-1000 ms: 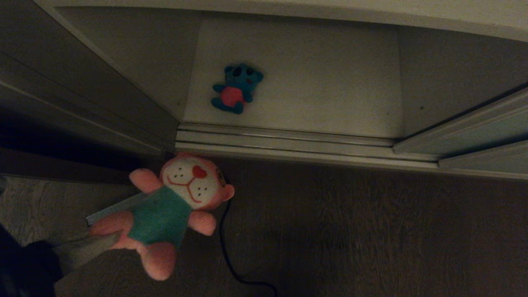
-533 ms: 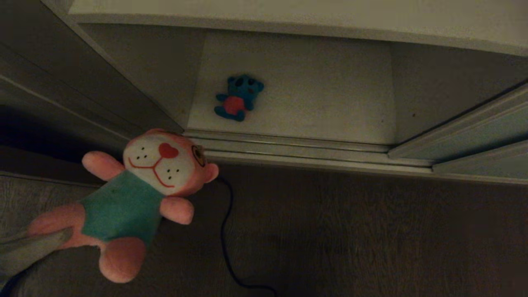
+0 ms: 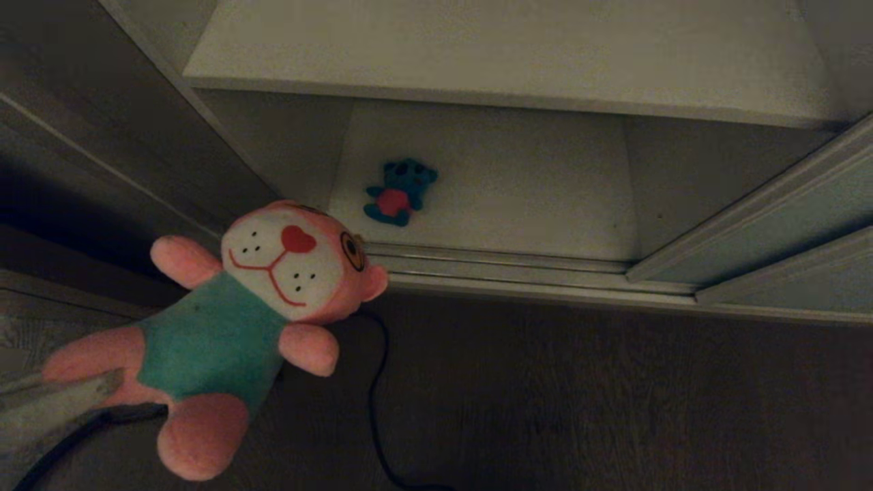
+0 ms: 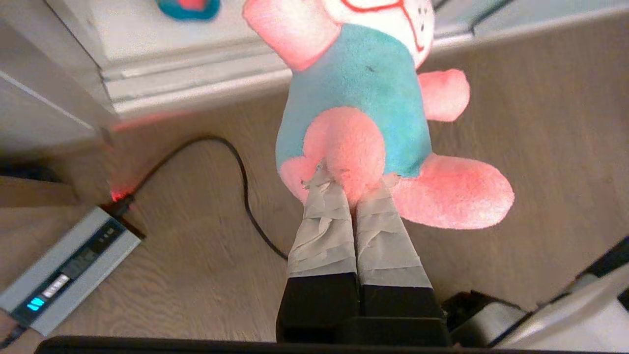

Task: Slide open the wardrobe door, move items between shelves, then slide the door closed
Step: Place the pink doll on the higher shelf

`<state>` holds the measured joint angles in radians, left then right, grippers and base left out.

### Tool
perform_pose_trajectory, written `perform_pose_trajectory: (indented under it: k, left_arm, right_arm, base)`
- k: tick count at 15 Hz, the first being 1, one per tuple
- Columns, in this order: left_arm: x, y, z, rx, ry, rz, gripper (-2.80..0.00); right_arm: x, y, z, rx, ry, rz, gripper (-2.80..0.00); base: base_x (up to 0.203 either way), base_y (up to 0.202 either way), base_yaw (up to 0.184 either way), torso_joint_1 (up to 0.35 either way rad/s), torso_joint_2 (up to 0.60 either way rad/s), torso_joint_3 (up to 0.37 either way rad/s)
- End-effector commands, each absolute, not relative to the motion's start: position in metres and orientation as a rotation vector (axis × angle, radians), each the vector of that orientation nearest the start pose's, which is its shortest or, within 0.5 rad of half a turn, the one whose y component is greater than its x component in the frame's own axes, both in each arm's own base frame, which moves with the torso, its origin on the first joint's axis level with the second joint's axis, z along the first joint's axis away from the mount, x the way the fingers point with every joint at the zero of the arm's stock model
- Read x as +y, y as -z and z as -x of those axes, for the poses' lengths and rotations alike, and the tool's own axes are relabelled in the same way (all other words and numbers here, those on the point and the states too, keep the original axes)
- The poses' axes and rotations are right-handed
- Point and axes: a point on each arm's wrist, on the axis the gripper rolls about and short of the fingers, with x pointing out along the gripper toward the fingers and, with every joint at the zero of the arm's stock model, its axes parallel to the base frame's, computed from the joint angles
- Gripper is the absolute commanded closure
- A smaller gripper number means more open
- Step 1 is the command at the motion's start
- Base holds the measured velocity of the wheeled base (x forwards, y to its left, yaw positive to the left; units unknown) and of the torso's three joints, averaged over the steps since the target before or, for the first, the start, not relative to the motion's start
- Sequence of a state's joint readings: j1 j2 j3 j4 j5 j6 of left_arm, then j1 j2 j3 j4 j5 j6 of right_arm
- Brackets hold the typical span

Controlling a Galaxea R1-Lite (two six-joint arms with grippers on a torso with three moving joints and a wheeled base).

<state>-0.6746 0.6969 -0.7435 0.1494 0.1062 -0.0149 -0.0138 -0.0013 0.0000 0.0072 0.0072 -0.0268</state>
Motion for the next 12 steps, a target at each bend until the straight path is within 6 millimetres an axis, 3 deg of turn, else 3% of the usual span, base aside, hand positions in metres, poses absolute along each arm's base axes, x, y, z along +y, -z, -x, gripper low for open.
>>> perform_pose_trajectory:
  k: [1, 12]
  left_arm:
    - [-0.028, -0.273, -0.041, 0.103, 0.543, -0.015, 0.0]
    - [-0.027, -0.312, -0.053, 0.027, 0.408, 0.035, 0.0]
  right_arm:
    - [0.0, -0.074, 0.023, 0.011, 0.006, 0.027, 0.0]
    - [0.0, -0.074, 0.023, 0.011, 0.006, 0.027, 0.0]
  base:
    - [0.0, 0.0, 0.0, 0.002, 0.0, 0.206]
    - [0.0, 0.0, 0.0, 0.001, 0.0, 0.202]
